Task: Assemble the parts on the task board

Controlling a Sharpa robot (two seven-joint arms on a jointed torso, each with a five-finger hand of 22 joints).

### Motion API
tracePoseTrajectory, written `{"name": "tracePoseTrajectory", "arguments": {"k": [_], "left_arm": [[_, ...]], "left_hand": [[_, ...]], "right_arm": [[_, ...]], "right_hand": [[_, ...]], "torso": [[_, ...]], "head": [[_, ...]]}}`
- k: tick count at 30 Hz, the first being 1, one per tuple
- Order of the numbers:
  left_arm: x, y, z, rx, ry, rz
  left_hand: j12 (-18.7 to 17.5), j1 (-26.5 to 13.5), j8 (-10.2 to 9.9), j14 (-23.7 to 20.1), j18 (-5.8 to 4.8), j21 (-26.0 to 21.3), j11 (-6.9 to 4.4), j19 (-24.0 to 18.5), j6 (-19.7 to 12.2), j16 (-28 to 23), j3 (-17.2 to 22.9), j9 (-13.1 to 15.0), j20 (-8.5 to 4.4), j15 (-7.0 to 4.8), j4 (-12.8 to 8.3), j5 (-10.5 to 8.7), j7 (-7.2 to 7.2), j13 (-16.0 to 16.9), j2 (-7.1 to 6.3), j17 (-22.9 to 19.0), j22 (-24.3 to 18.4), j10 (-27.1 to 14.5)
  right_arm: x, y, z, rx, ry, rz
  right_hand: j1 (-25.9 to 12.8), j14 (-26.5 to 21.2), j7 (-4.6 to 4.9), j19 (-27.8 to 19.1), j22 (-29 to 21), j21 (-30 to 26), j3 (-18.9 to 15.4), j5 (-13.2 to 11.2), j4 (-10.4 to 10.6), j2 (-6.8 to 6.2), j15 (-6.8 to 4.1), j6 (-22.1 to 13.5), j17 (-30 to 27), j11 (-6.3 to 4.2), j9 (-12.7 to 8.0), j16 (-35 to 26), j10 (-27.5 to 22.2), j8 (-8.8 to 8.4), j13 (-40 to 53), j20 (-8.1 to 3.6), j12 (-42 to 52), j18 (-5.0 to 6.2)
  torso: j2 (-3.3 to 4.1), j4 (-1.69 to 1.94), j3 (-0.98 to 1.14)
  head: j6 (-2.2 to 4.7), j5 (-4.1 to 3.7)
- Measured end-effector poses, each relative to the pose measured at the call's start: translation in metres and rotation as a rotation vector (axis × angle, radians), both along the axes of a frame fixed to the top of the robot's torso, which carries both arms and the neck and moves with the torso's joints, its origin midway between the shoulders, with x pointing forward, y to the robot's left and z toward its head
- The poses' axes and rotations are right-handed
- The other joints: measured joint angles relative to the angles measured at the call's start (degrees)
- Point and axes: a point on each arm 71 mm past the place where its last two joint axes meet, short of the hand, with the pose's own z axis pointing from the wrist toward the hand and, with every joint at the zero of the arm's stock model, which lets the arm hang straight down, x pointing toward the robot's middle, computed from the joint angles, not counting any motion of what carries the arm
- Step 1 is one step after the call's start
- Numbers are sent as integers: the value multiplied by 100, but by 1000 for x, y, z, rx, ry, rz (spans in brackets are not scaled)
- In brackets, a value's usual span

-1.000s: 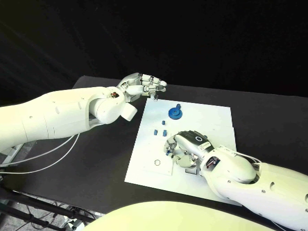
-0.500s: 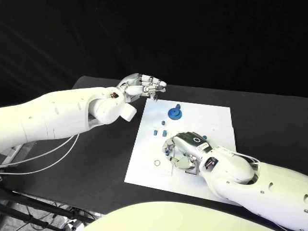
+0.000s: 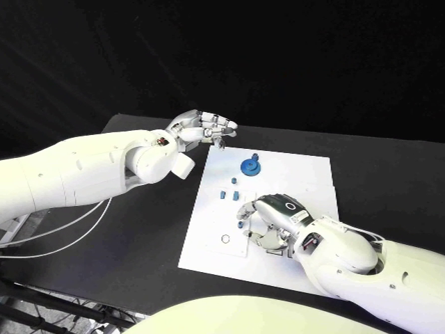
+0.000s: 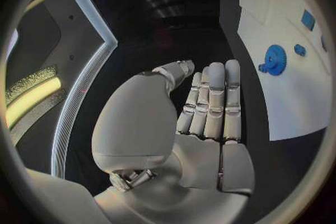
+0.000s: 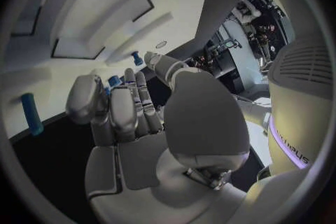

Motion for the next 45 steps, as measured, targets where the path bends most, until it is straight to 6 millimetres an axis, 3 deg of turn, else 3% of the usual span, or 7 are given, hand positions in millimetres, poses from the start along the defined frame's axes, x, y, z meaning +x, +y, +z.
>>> {"name": "tracePoseTrajectory", "arguments": {"k": [15,18,20,23,31,39,45], "left_arm": [[0,3,-1,4,2,5],[0,2,-1,3,2,3],[0,2,-1,3,2,3],[0,2,-1,3,2,2],[-1,2,-1,3,3,1],[-1,2,-1,4,4,1],[-1,2,-1,7,3,-1]], "left_hand": [[0,0,0,0,0,0,0,0,0,0,0,0,0,0,0,0,0,-1,0,0,0,0],[0,0,0,0,0,0,0,0,0,0,0,0,0,0,0,0,0,-1,0,1,1,1],[0,0,0,0,0,0,0,0,0,0,0,0,0,0,0,0,0,-1,0,0,-4,0],[0,0,0,0,0,0,0,0,0,0,0,0,0,0,0,0,0,-1,0,0,-7,1],[0,0,0,0,0,0,0,0,0,0,0,0,0,0,0,0,0,1,0,1,-7,1],[0,0,0,0,0,0,0,0,0,0,0,1,0,0,0,0,0,4,0,1,-6,1],[0,0,0,0,0,-22,0,0,1,0,0,1,0,0,0,0,-1,3,0,-5,-14,1]], "right_arm": [[32,-67,56,-21,-50,-152],[39,-80,59,-51,-36,-184],[42,-85,59,-71,-23,-196],[46,-91,57,-106,4,-206],[50,-97,48,-188,60,-217],[52,-92,43,-211,76,-216],[54,-91,41,-216,79,-221]], "right_hand": [[67,33,22,85,-1,204,-203,-55,96,23,-33,-115,70,-19,-3,124,-147,-185,45,0,360,0],[261,-16,-66,59,-1,-12,-1056,-701,368,143,16,-269,-52,13,-33,123,-446,-347,39,27,569,-1],[685,-76,-126,-3,-2,-222,-1930,-800,813,269,77,-368,-173,54,-58,123,-692,-469,25,84,780,-1],[1135,-176,-185,-82,-2,-476,-2412,-802,1391,220,111,-496,-317,94,-83,123,-958,-589,-17,102,982,87],[1297,-195,-184,-82,3,-482,-2455,-778,1480,287,91,-550,-361,71,-90,123,-972,-621,-17,102,1241,88],[1391,-111,-43,46,2,-197,-2182,-567,1451,433,7,-279,-241,-13,-54,257,-845,-531,-11,23,1544,86],[1407,13,-23,189,2,107,-1787,-727,1447,538,-73,-54,-127,-73,-73,347,-515,-487,-70,-40,1637,87]], "torso": [[-6,-7,-11],[-6,-8,-12],[-6,-8,-10],[-3,-7,-5],[2,-1,-1],[4,3,-3],[4,3,-4]], "head": [[136,-235],[166,-284],[187,-311],[203,-342],[181,-361],[165,-357],[156,-365]]}}
